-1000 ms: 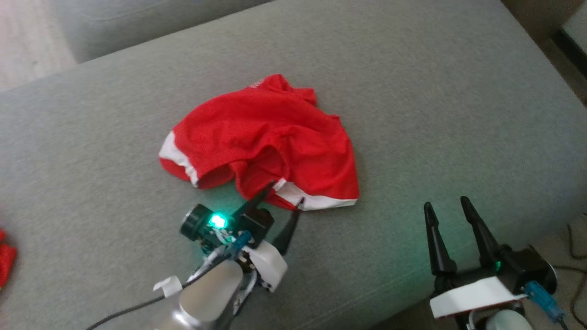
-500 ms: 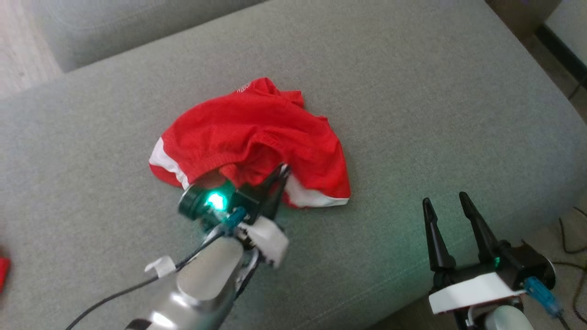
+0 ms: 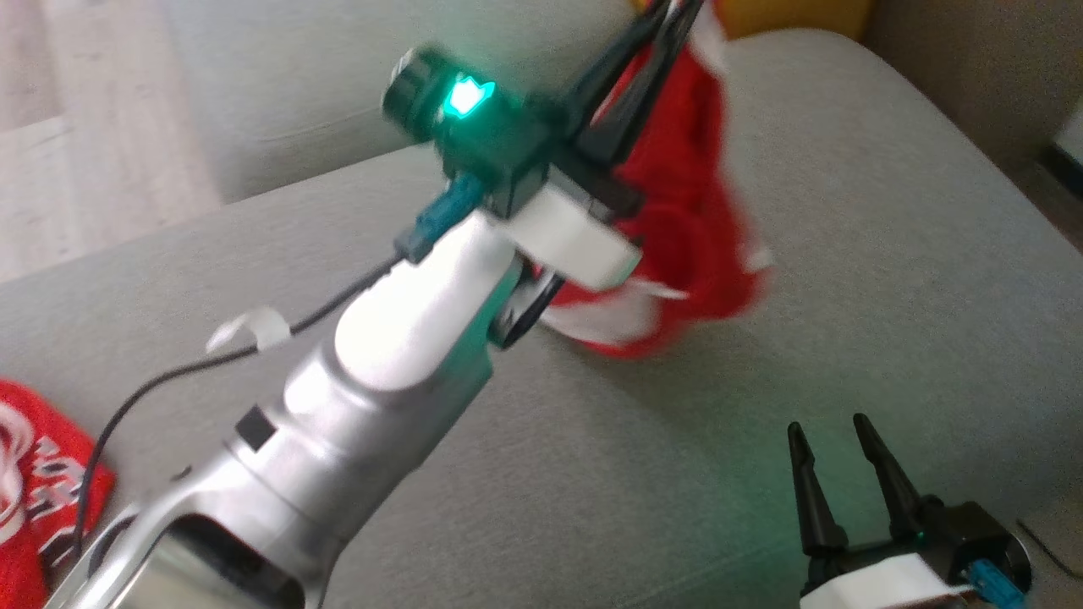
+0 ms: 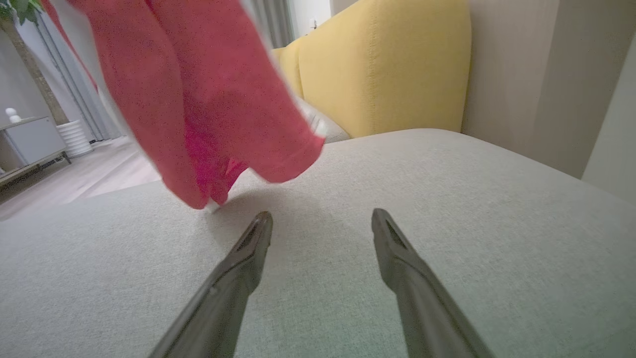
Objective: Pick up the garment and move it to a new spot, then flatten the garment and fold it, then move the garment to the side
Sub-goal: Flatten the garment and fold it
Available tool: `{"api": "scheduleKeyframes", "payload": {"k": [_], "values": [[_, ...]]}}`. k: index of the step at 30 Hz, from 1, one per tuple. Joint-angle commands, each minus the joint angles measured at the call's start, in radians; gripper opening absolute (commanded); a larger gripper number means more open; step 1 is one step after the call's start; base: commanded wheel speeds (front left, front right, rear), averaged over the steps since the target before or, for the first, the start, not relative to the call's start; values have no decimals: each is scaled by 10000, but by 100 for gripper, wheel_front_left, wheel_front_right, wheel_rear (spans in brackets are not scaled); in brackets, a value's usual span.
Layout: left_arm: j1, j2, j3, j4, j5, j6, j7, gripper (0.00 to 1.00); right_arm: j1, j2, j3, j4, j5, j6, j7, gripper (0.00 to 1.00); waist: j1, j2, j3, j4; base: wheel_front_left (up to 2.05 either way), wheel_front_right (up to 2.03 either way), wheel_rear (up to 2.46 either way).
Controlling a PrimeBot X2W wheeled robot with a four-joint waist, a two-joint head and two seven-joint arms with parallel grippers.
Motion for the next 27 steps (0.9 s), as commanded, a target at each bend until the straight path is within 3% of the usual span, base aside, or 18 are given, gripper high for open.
{"api": "scheduleKeyframes", "payload": {"k": [1,6,12,16,22,27], "values": [[-404,166,515,-149,86,31,-40,0,-311,-68,199,-359,-46,67,-38,100,3,0,-192,474,0,0,0],[143,837,629,264,334,-24,-40,0,-157,-68,-29,-458,-43,67,-38,100,3,0,-168,1182,0,0,0],[2607,1978,690,459,205,-163,-40,0,-27,-68,-230,-367,54,67,-38,100,3,0,145,1965,0,0,0],[3826,2510,1240,413,-32,-58,-40,0,-19,-68,-232,-45,132,67,-38,100,3,0,376,2353,0,0,0],[4948,2600,2250,-190,-85,83,-40,0,-281,-184,171,650,360,67,-38,100,3,0,625,2699,0,0,0],[5268,2439,2712,-456,185,-45,-40,0,-953,-309,476,1390,783,67,-38,100,3,0,806,2870,0,0,0]]}}
